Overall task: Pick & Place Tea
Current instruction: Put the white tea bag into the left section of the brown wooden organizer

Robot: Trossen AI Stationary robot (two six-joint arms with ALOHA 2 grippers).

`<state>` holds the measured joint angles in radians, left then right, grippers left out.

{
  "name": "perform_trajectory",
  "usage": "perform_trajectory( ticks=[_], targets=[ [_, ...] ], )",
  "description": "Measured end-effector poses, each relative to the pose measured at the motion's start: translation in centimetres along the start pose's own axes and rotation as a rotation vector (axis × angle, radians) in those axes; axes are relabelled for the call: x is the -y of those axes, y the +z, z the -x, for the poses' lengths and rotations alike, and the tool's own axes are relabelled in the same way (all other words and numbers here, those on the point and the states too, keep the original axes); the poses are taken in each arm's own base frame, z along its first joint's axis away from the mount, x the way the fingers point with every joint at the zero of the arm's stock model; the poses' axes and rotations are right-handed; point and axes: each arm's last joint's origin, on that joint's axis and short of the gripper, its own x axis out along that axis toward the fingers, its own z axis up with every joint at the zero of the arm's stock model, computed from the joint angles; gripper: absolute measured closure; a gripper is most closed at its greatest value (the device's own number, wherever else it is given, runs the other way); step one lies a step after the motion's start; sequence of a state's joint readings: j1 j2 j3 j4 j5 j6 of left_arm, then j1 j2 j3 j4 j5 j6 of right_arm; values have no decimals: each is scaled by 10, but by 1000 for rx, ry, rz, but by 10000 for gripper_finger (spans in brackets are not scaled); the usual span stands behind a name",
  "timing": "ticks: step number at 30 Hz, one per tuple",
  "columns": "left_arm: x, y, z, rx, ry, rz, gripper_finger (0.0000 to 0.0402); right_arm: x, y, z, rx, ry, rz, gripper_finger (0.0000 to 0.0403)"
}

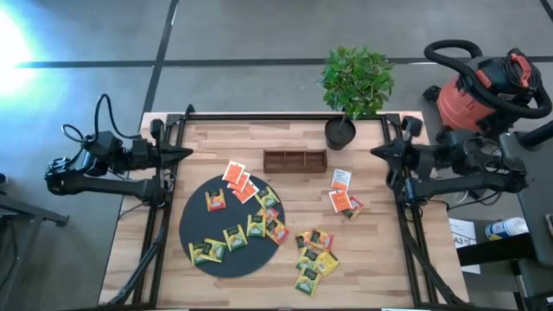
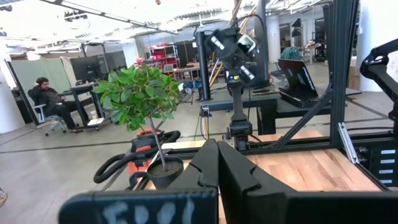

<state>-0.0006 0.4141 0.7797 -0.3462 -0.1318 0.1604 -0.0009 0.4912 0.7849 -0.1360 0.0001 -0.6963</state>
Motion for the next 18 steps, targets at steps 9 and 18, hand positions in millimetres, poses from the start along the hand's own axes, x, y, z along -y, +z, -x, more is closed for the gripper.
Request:
perform_trajectory(
  ticks=[9, 18],
  targets=[
    [0, 0, 0, 0, 0, 0, 401, -3, -3, -10, -38, 9, -916, 394],
    [-1, 0, 0, -5, 40, -178, 401, -2, -1, -14, -10, 35, -1146, 394]
  ],
)
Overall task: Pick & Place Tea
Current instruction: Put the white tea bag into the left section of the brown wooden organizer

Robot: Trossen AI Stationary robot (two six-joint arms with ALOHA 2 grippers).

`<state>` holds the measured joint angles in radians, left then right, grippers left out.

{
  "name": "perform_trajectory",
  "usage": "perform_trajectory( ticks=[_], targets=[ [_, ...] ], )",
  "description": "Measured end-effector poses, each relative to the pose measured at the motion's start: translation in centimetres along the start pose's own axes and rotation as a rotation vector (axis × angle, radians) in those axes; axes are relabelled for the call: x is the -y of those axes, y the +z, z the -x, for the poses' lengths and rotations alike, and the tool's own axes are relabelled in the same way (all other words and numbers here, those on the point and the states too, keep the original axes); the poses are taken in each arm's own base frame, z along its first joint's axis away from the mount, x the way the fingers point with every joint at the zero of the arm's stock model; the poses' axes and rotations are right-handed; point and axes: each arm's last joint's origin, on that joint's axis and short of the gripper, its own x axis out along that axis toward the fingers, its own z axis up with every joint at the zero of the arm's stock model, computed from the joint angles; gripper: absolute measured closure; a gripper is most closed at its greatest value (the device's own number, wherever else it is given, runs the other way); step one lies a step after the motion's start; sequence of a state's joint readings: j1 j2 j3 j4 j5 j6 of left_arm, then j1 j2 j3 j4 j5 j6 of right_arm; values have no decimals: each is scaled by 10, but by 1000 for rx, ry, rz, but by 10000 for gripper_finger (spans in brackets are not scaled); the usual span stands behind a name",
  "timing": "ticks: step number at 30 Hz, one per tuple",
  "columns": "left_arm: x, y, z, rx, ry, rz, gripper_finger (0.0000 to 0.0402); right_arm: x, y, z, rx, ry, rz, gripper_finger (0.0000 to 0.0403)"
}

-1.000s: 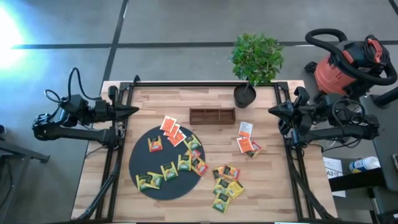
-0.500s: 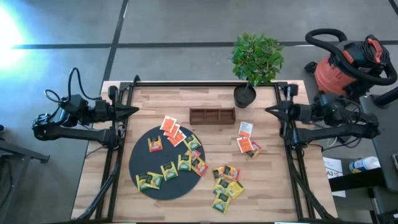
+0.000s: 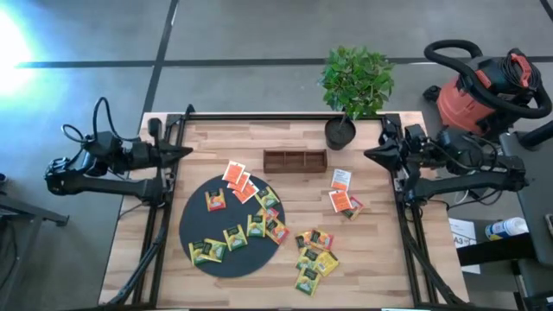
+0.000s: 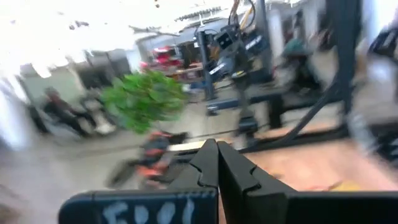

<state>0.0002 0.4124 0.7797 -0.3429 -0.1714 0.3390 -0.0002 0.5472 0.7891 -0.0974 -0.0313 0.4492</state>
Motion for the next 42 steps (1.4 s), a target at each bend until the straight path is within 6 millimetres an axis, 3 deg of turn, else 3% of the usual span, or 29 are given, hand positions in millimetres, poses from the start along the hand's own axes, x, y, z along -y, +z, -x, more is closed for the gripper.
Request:
perform_trajectory(
  ticks=[6, 11, 16, 23, 28, 33, 38, 42],
  targets=[
    [-3, 0, 4, -25, 81, -280, 401, -3, 7, -5, 76, 33, -43, 394],
    [-4, 1, 3, -30, 97, -320, 401, -1, 8, -11, 115, -24, 50, 394],
    [2, 12, -7, 136, -130, 204, 401, 2, 7, -15, 142, -111, -1, 394],
    [-1, 24, -14, 234, -165, 648, 401, 8, 0, -30, 125, -181, -70, 394],
    [-2, 30, -24, 292, -143, 709, 401, 9, -4, -48, 108, -132, -83, 394],
    [-3, 31, -36, 308, -63, 814, 401, 17, -8, -63, 67, -223, -92, 384],
    [-3, 23, -49, 249, 120, 914, 401, 28, -13, -71, -120, -377, -128, 339],
    [2, 11, -59, 127, 164, 889, 400, 31, -15, -76, -302, -496, -117, 288]
  ],
)
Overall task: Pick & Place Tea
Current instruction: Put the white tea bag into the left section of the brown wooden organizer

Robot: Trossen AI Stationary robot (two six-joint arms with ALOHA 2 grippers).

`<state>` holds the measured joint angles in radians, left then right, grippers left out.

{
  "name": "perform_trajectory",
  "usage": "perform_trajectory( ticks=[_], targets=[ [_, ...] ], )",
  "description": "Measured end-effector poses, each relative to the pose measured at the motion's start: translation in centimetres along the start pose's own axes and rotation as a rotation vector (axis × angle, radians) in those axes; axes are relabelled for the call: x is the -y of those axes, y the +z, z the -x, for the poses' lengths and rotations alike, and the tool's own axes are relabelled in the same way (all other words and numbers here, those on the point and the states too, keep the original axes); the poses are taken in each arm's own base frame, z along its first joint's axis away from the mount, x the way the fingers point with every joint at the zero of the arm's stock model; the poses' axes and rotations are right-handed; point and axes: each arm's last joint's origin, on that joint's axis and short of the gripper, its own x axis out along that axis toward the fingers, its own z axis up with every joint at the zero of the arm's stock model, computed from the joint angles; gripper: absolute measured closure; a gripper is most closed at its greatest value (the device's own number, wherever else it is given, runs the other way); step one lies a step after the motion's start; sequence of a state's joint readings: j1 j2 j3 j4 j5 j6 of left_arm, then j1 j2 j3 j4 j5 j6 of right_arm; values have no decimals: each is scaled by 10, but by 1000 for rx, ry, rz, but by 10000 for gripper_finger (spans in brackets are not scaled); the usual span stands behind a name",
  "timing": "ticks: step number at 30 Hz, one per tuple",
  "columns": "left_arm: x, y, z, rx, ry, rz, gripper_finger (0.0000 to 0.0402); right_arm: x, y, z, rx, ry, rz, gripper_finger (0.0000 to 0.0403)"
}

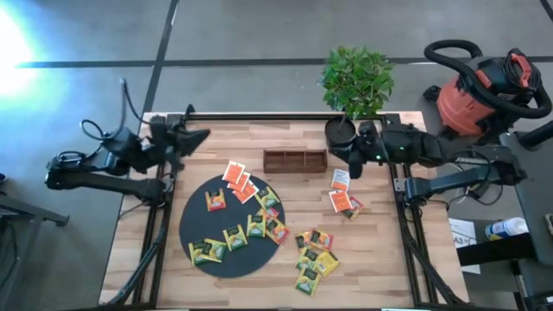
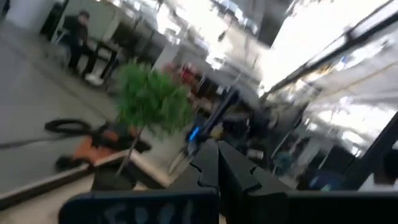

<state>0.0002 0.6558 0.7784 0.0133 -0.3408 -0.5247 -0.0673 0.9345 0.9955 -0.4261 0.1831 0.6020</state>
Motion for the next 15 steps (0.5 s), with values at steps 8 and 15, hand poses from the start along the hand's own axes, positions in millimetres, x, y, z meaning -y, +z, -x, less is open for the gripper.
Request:
perform_trajectory(
  ticks=[8, 15],
  targets=[
    [-5, -23, -19, -149, 71, 51, 368, -4, -3, -23, -259, -174, 95, 213],
    [-20, -51, -31, -342, 267, 116, 347, -12, 2, -43, -314, -187, 191, 189]
  ],
)
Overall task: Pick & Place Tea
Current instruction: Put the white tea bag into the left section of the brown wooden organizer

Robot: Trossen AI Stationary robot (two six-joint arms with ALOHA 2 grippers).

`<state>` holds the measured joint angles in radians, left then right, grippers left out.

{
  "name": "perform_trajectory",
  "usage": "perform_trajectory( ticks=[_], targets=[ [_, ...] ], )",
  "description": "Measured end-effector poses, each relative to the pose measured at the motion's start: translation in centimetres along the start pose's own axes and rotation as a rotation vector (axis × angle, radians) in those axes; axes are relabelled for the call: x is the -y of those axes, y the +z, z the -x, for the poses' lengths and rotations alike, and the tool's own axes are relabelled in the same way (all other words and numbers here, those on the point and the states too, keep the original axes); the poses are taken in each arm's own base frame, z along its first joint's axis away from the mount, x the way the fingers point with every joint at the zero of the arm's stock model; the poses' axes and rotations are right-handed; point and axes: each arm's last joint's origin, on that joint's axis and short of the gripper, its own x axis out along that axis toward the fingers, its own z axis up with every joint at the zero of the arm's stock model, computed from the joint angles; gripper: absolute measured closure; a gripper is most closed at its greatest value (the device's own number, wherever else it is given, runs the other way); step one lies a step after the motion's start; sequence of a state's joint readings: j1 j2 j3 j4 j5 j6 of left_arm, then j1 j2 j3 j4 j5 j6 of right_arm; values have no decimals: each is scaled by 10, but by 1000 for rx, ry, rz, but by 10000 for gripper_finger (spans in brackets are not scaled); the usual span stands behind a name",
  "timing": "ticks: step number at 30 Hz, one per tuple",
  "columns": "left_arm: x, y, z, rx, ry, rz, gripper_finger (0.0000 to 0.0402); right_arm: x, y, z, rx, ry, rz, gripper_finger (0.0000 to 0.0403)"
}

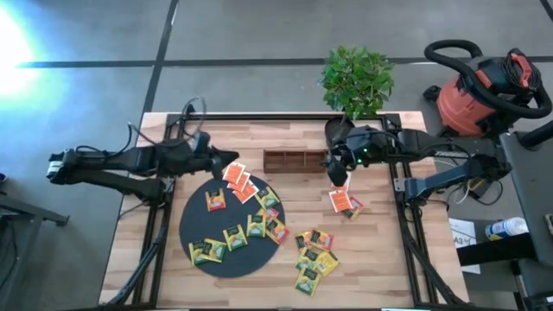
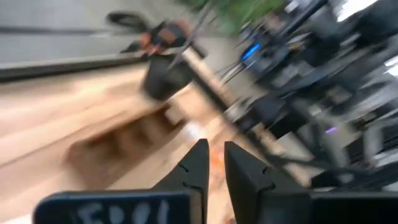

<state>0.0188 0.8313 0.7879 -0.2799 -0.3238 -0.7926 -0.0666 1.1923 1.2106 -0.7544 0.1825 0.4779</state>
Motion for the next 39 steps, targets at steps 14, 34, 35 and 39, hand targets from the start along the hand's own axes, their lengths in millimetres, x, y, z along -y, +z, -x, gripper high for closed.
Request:
perform_trajectory(
  ticks=[14, 34, 35, 39],
  targets=[
    [-83, -28, -31, -368, 673, 119, 244, 2, -9, -8, -97, -12, -26, 165],
    [-175, -45, -76, -527, 478, 365, 243, 1, -22, -34, -45, 79, -151, 167],
    [-176, -47, -78, -539, 486, 358, 243, 1, -23, -35, -46, 78, -154, 167],
    [-182, -52, -84, -563, 508, 358, 243, 2, -25, -37, -54, 70, -169, 167]
  ],
)
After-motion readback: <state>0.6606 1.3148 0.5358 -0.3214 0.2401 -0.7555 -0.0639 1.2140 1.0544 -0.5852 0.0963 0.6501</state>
